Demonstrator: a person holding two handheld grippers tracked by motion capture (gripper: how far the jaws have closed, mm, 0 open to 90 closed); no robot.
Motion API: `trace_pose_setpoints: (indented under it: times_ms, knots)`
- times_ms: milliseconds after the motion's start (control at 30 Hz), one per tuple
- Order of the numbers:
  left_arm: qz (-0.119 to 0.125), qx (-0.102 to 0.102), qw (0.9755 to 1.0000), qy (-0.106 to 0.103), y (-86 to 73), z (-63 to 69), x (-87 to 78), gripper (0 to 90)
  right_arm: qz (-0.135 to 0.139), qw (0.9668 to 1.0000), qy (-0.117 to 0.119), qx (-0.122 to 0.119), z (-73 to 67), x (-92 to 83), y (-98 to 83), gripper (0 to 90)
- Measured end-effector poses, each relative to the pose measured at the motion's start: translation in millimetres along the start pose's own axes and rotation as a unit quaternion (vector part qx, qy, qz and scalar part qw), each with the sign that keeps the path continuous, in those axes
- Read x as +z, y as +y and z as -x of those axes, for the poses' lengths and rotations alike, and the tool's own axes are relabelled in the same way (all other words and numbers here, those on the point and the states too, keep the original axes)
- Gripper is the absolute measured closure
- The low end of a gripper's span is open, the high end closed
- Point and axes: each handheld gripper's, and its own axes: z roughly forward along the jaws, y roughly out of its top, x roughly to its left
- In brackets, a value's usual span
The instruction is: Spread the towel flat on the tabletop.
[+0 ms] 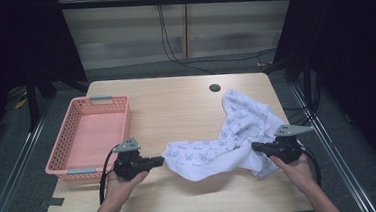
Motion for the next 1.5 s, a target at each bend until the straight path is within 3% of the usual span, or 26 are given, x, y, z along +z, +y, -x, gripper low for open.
trace_pose_setpoints:
  times_ms: [33, 67, 100, 133, 267, 333, 367, 433, 500, 533, 633, 667, 767, 800, 867, 900, 933, 1033, 1067, 1100, 1133, 1167, 1200, 1233, 1400, 1500]
  knots:
    - [-0.011, -0.003, 0.9999, 0.000, -5.3, -0.2, 1.9, 88.5, -0.011, 0.9999, 0.000, 0.000, 0.5, 4.7, -2.9, 87.2]
    - [-0.024, -0.008, 0.9997, -0.001, -11.9, -0.7, 4.3, 82.9, -0.029, 0.9995, 0.003, -0.007, -1.9, 9.3, -7.7, 73.0]
    - [-0.024, -0.008, 0.9997, -0.001, -11.9, -0.7, 4.3, 79.4, -0.029, 0.9995, 0.003, -0.007, -1.9, 9.3, -7.7, 73.0]
    - [-0.023, -0.007, 0.9997, -0.004, -12.9, 0.4, 2.2, 77.1, -0.022, 0.9997, 0.001, -0.007, -5.7, 2.8, -8.3, 64.5]
    - [-0.011, -0.007, 0.9999, -0.001, -11.8, -0.6, -0.7, 71.8, 0.015, 0.9997, 0.016, -0.008, -15.1, -21.2, -7.4, 65.6]
    - [-0.014, -0.008, 0.9999, -0.001, -11.9, -1.1, 1.5, 70.5, 0.015, 0.9995, 0.025, -0.009, -19.2, -23.9, -8.7, 67.7]
    - [-0.019, -0.005, 0.9998, -0.003, -12.1, -1.3, 4.8, 70.2, -0.001, 0.9989, 0.043, -0.019, -27.7, -22.3, -14.5, 68.7]
    - [-0.027, 0.002, 0.9996, 0.002, -12.0, -1.8, 11.0, 67.4, -0.019, 0.9985, 0.048, -0.019, -32.4, -16.9, -22.5, 63.3]
    - [-0.034, 0.003, 0.9994, 0.002, -12.1, -4.3, 16.0, 63.5, -0.030, 0.9982, 0.047, -0.023, -32.2, -13.1, -26.2, 59.8]
    - [-0.036, 0.005, 0.9993, 0.006, -12.6, -5.7, 18.0, 61.7, -0.054, 0.9975, 0.038, -0.024, -30.4, -5.6, -32.1, 52.2]
    - [-0.047, 0.008, 0.9989, 0.005, -15.3, -8.6, 23.2, 56.8, -0.071, 0.9964, 0.038, -0.025, -28.6, 1.5, -35.7, 50.2]
    - [-0.056, 0.011, 0.9984, 0.005, -18.0, -9.4, 26.8, 56.7, -0.080, 0.9952, 0.037, -0.041, -30.8, 6.6, -36.3, 49.8]
    - [-0.066, 0.016, 0.9976, 0.010, -20.2, -9.5, 30.5, 58.5, -0.086, 0.9949, 0.024, -0.047, -33.5, 8.1, -35.1, 58.0]
    - [-0.067, 0.018, 0.9976, 0.009, -20.8, -8.5, 31.7, 62.7, -0.086, 0.9953, 0.020, -0.040, -31.7, 7.0, -34.4, 69.8]
    - [-0.069, 0.024, 0.9973, 0.004, -20.3, -6.1, 31.8, 77.4, -0.083, 0.9958, 0.028, -0.028, -30.0, 5.2, -33.8, 71.2]
    - [-0.070, 0.023, 0.9972, 0.004, -19.8, -5.3, 31.2, 77.4, -0.077, 0.9963, 0.034, -0.019, -27.7, 4.0, -33.4, 72.2]
    - [-0.063, 0.025, 0.9977, -0.001, -18.8, -5.5, 28.2, 88.6, -0.063, 0.9971, 0.041, -0.009, -24.7, 1.6, -31.9, 72.9]
    - [-0.060, 0.023, 0.9979, -0.002, -18.6, -6.9, 25.5, 90.0, -0.046, 0.9973, 0.055, 0.010, -21.5, -1.5, -29.4, 72.1]
    - [-0.050, 0.011, 0.9987, 0.003, -19.4, -9.9, 22.9, 85.2, -0.039, 0.9973, 0.060, 0.013, -19.4, -3.7, -28.2, 71.0]
    - [-0.050, 0.011, 0.9987, 0.003, -19.4, -9.9, 22.9, 73.3, -0.039, 0.9973, 0.060, 0.013, -19.4, -3.7, -28.2, 71.0]
    - [-0.047, 0.004, 0.9989, 0.006, -19.6, -11.6, 22.1, 73.3, -0.036, 0.9970, 0.066, 0.017, -18.6, -4.7, -28.2, 72.7]
    - [-0.047, 0.001, 0.9989, 0.006, -19.8, -13.3, 21.3, 65.4, -0.037, 0.9968, 0.068, 0.019, -18.3, -5.5, -28.3, 72.6]
    - [-0.057, 0.006, 0.9984, -0.001, -21.0, -12.6, 23.0, 61.1, -0.030, 0.9964, 0.076, 0.024, -18.4, -8.5, -28.6, 84.0]
    - [-0.063, 0.012, 0.9979, 0.003, -21.9, -10.7, 24.5, 58.0, -0.031, 0.9965, 0.074, 0.022, -18.7, -10.1, -28.0, 84.3]
    - [-0.070, 0.023, 0.9972, 0.007, -23.1, -5.2, 27.5, 54.8, -0.022, 0.9963, 0.078, 0.031, -16.9, -14.2, -26.8, 86.0]
    - [-0.077, 0.056, 0.9953, 0.016, -24.8, 0.3, 29.3, 56.0, -0.009, 0.9967, 0.072, 0.035, -14.3, -19.0, -23.4, 86.2]
